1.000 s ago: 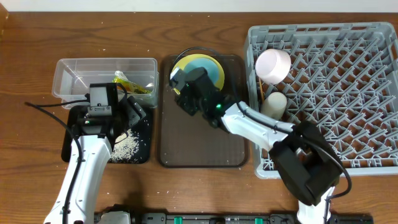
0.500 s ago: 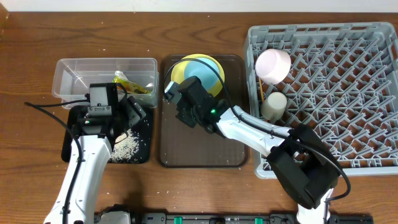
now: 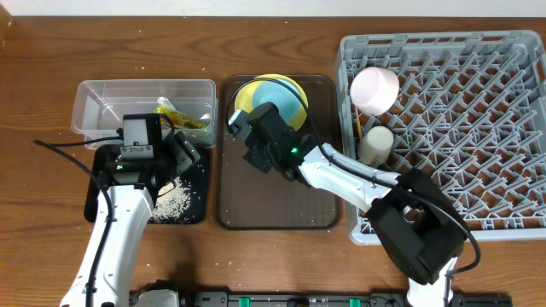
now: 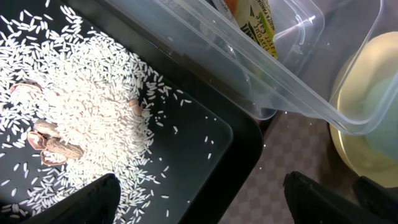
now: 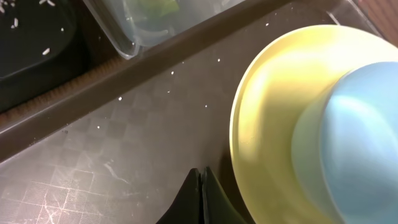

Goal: Sort waste into correct bins and load items into the dishwasher rack

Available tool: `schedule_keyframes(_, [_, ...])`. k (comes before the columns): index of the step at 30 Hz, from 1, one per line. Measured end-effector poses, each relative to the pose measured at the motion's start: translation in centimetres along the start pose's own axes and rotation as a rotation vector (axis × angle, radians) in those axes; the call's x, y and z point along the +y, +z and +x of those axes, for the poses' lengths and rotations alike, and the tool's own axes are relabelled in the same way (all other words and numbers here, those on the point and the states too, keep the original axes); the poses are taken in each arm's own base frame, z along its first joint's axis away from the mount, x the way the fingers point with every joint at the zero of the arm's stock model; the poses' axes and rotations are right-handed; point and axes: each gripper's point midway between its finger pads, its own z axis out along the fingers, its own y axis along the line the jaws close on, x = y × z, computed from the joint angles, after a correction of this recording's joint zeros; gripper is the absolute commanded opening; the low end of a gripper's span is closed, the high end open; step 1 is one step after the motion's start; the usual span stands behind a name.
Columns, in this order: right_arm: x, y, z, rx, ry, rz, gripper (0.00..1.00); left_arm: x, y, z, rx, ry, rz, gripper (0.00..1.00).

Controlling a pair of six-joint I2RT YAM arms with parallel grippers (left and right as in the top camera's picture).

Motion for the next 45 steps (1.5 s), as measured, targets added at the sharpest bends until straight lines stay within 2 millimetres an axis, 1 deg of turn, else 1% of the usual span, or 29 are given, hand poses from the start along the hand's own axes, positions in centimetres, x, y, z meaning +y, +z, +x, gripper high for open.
schedule_keyframes(6, [0.1,0.9,1.0,0.028,0.000,0.001,0.04,0.0,0.0,0.0,0.000,0.000,0.000,0.87])
schedule_keyframes(13, [-0.2,2.6,3.3,0.092,0.002,0.028,0.04,0.0,0.0,0.0,0.000,0.000,0.000,0.87])
schedule_keyframes(15, [-0.3,2.7,3.4,0.095,0.002,0.031,0.01,0.0,0.0,0.0,0.000,0.000,0.000,0.87])
schedule_keyframes(21, [-0.2,2.7,3.4,0.095,0.002,0.029,0.01,0.0,0.0,0.0,0.000,0.000,0.000,0.87])
schedule_keyframes(25, [0.5,2.7,3.5,0.096,0.007,-0.013,0.01,0.0,0.0,0.0,0.000,0.000,0.000,0.87])
schedule_keyframes(30, [1.7,2.5,4.0,0.121,0.055,-0.075,0.01,0.0,0.0,0.0,0.000,0.000,0.000,0.87])
schedule_keyframes(40, [4.5,1.3,4.9,0.189,0.150,-0.224,0.01,0.0,0.0,0.0,0.000,0.000,0.000,0.87])
schedule_keyframes(44, [4.8,1.1,4.8,0.188,0.165,-0.242,0.02,0.0,0.0,0.0,0.000,0.000,0.000,0.87])
schedule_keyframes(45, [4.7,1.1,4.8,0.187,0.166,-0.241,0.04,0.0,0.0,0.0,0.000,0.000,0.000,0.87])
